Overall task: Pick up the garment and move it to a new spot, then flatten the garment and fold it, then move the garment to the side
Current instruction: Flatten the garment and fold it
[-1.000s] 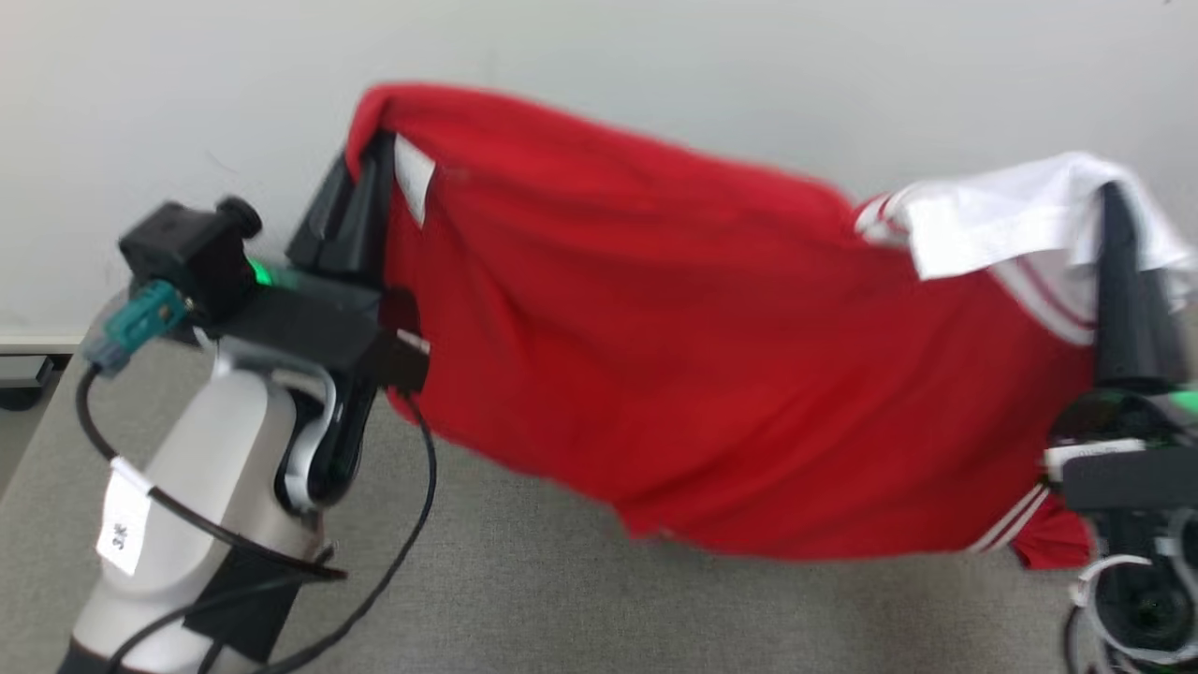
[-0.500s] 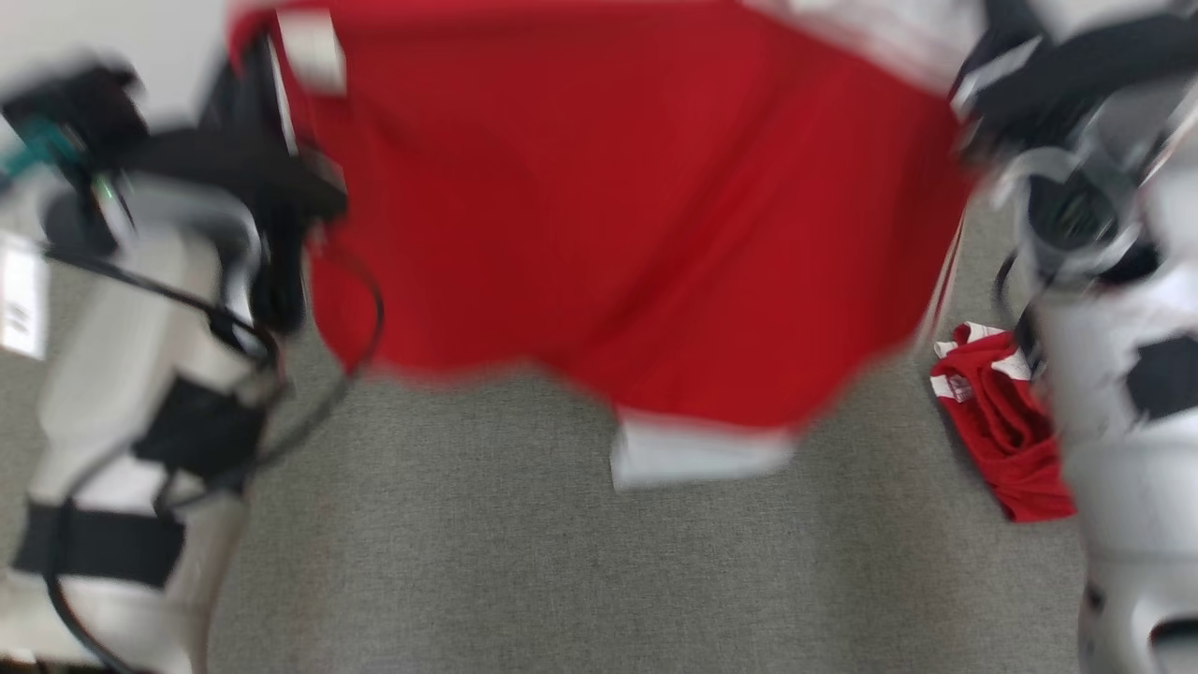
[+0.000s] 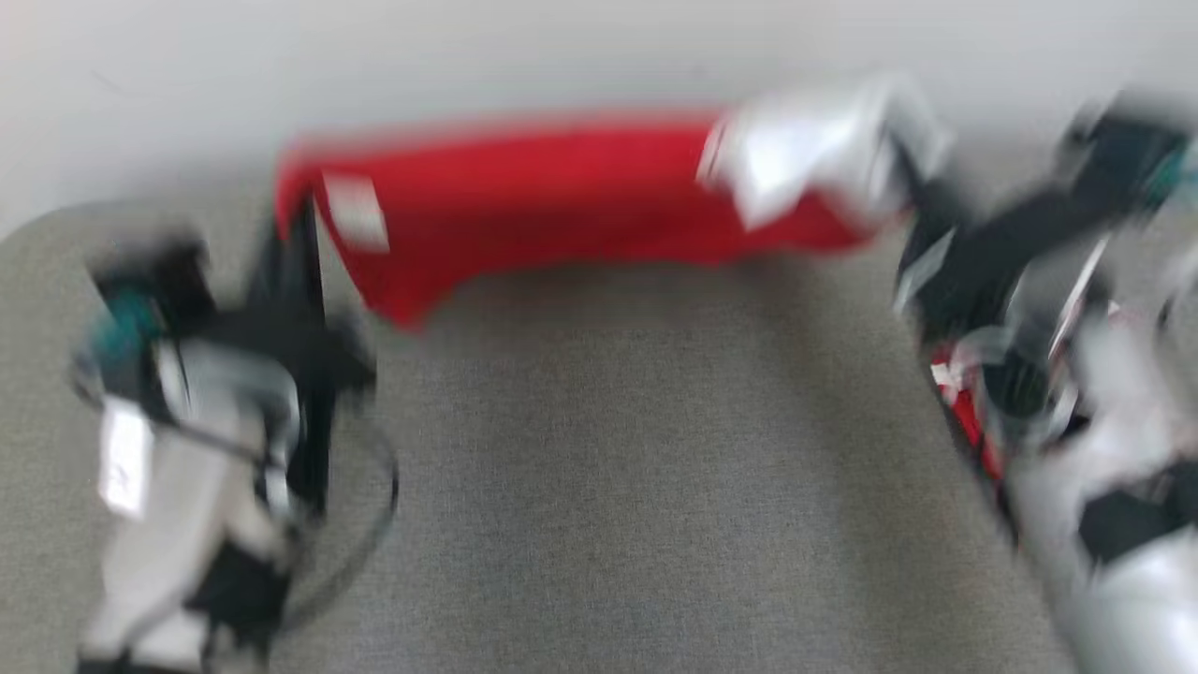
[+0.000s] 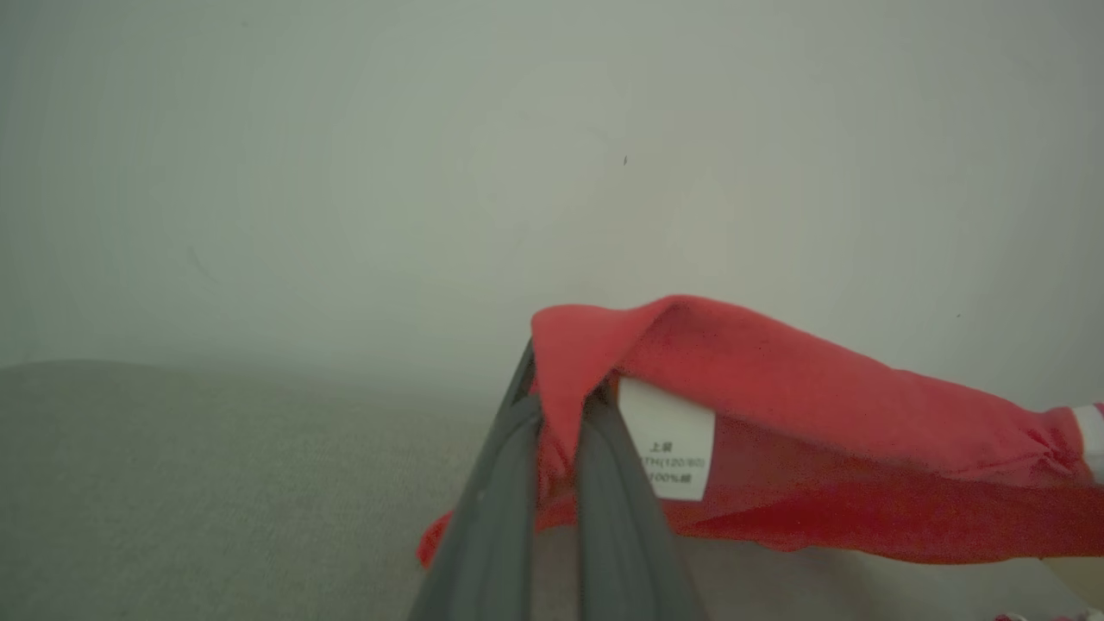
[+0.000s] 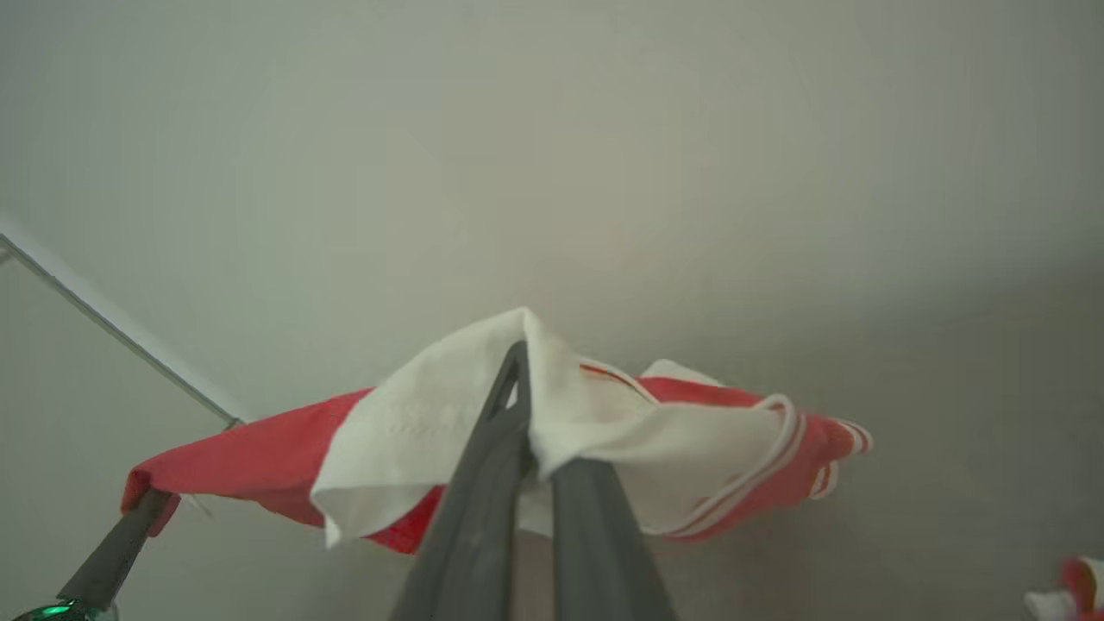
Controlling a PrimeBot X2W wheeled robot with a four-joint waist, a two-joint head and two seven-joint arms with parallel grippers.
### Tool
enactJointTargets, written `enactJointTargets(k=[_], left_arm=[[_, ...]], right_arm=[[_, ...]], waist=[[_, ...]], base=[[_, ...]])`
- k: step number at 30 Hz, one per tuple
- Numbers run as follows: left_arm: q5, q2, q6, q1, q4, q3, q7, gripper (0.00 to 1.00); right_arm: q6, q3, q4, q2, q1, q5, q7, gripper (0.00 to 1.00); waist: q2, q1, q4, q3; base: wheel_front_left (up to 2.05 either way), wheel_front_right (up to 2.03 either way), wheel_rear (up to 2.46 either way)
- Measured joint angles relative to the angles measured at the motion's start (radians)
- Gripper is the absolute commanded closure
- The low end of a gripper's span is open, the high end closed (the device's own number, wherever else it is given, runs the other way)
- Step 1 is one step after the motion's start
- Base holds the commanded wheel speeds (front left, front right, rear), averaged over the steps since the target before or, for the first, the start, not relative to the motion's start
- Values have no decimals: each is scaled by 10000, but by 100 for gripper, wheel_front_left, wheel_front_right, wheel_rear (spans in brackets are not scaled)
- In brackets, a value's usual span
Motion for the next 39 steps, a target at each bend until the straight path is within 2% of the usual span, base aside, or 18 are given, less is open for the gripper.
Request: enactJointTargets(k=[3,6,15,19,22,27,39], left_arm=[[81,320,-270,1506,744,-522,364,100],[123,449,-593,2140,1373,-849,813,100],[-58,571,-1174,2751,1862,-1254,1641,100],[94,485,-1175,3369,1956,-1661,1845,100],[424,437,-1172,3607,1931,-1937,2010,100],[508,545,-986,3707,1877,-1948,2132,100],[614,811,-541,4213,1611,-2010,2383,100]], right_arm=[[255,558,-213,-192,1900,8,706,100],[458,871,-408,-477,3253,58,1266,100],[495,813,-1055,-1202,5155,349,2119,100],[349,922,-1143,-1275,6087,506,2548,100],[117,972,-1246,-1344,6672,506,2759,100],[-173,941,-1593,-1375,7031,594,2972,100],[-351,660,-2658,-1774,8297,1158,3651,100]], waist=[[0,0,-9,190],[0,0,-5,359],[-1,-1,174,0],[-1,-2,266,-303],[-1,-3,365,-461],[-2,-2,541,-540],[-1,-2,722,-735]], base=[[0,0,0],[0,0,0],[0,0,0],[0,0,0],[0,0,0],[0,0,0],[0,0,0]])
